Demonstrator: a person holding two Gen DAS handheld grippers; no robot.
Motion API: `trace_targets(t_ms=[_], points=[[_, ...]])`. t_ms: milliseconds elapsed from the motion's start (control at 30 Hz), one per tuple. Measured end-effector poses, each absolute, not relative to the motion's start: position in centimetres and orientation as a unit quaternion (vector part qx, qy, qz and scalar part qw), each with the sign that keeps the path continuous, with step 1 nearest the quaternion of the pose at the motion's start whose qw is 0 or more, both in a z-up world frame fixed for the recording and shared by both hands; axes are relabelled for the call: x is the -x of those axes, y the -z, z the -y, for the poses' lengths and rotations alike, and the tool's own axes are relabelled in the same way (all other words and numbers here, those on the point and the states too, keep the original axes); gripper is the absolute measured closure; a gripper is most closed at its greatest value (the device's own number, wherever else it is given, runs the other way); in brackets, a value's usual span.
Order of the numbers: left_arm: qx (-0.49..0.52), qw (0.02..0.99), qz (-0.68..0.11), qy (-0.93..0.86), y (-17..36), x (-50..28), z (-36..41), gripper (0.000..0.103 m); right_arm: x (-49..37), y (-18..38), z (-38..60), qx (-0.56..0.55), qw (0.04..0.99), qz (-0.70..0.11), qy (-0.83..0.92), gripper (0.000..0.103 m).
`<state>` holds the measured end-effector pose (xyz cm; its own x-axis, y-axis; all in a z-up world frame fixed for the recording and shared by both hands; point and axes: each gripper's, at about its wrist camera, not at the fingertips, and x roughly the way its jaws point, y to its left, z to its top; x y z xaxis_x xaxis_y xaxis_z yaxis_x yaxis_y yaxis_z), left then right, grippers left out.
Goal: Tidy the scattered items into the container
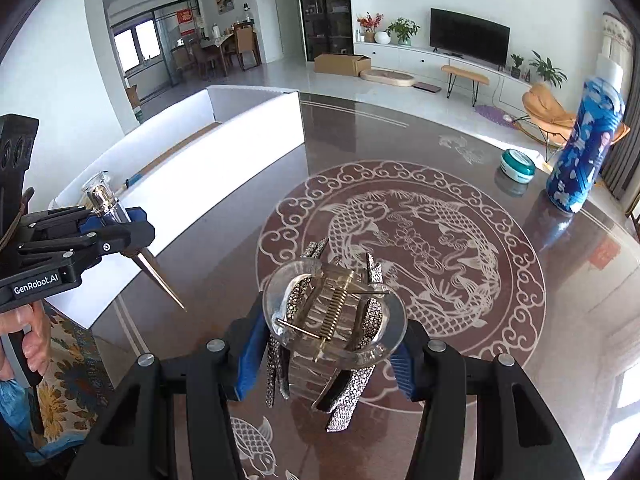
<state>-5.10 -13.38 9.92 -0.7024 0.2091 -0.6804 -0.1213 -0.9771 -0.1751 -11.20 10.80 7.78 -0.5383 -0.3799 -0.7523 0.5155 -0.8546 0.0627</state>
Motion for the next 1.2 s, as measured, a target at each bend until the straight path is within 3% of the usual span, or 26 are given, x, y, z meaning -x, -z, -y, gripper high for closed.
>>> trace_targets(t_ms=[200,367,700,733,767,800,833,933,1167,1200], points=[[0.351,0.011,0.079,-0.933,-14.7,4.7,23.1,0.075,13.2,-14.7,-0.4,-0.353,0.338,-0.089,0.868,0.049],[0.386,-0.035,0.1,-0.916,-13.0,4.8,29.1,0.075,14.3,-17.1,9.1,-0.339,0.406,-0.088,0.844,0.049],[0.469,-0.07,0.134,-0.87,-4.9,6.3,33.7,0.073,17.5,-6.7,22.3,-0.448,0.411,-0.149,0.78,0.048],[0.471,-0.077,0.133,-0.869,-4.6,6.4,33.8,0.069,17.9,-5.7,22.9,-0.458,0.404,-0.155,0.776,0.044],[0.473,-0.088,0.13,-0.867,-4.4,6.4,33.9,0.056,18.3,-4.9,23.2,-0.465,0.396,-0.16,0.775,0.036],[0.475,-0.101,0.126,-0.865,-4.4,6.5,34.0,0.033,18.6,-4.5,23.3,-0.465,0.386,-0.164,0.78,0.011],[0.473,-0.112,0.124,-0.865,-4.4,6.5,34.2,0.013,19.1,-4.2,23.2,-0.46,0.376,-0.165,0.787,0.006],[0.454,-0.133,0.119,-0.873,-4.9,6.0,34.5,0.009,20.6,-4.7,22.1,-0.451,0.373,-0.136,0.799,0.001],[0.405,-0.18,0.098,-0.891,-6.9,4.9,32.4,0.007,21.9,-8.1,17.2,-0.421,0.339,-0.076,0.838,0.0],[0.396,-0.185,0.102,-0.894,-7.1,4.7,32.0,0.002,21.8,-8.2,16.7,-0.421,0.338,-0.074,0.839,0.0]])
